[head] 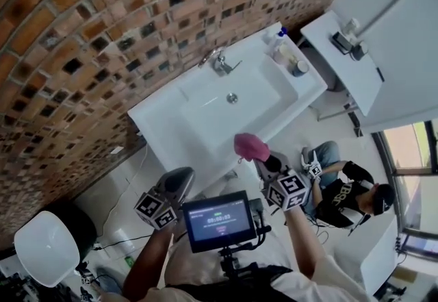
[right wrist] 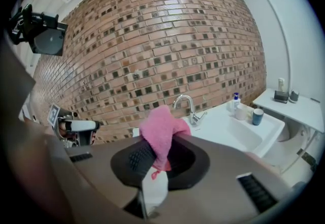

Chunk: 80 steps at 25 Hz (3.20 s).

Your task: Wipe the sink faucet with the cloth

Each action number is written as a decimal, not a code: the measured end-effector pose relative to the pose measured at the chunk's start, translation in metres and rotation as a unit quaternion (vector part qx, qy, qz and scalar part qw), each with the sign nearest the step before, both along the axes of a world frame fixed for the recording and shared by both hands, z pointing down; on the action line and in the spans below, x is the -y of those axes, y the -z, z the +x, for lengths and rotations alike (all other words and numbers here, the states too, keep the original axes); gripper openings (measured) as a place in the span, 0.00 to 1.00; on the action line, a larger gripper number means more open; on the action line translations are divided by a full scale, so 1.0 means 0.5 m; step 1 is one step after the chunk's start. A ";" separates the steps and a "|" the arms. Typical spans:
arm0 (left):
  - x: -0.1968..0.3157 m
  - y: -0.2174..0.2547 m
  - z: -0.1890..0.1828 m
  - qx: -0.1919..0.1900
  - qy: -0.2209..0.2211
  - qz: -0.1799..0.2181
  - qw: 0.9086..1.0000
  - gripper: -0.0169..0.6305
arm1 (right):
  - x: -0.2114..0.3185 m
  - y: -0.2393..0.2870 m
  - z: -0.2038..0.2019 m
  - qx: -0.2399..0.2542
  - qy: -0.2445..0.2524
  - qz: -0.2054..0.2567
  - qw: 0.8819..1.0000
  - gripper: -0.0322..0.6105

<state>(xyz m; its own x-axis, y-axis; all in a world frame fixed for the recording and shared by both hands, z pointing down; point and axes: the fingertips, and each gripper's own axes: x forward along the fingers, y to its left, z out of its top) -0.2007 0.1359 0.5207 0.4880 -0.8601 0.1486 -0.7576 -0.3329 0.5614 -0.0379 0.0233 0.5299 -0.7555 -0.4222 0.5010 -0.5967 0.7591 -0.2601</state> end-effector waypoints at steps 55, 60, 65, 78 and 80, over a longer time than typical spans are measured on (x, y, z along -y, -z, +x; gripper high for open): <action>0.459 -0.090 0.009 0.120 0.098 -0.126 0.980 0.08 | 0.716 -0.564 -0.258 -0.112 0.049 -0.155 0.980 0.14; 0.453 -0.096 0.015 0.114 0.096 -0.130 0.980 0.08 | 0.760 -0.528 -0.232 -0.068 0.006 -0.168 0.983 0.14; 0.446 -0.102 0.008 0.121 0.098 -0.120 0.980 0.08 | 0.810 -0.472 -0.201 -0.004 -0.044 -0.164 0.985 0.14; 0.404 -0.096 -0.007 0.114 0.125 -0.112 0.979 0.08 | 0.621 -0.349 -0.273 -0.073 0.114 0.000 0.991 0.14; 0.402 -0.086 -0.001 0.100 0.131 -0.117 0.979 0.08 | 0.579 -0.386 -0.302 -0.109 0.147 0.017 0.983 0.14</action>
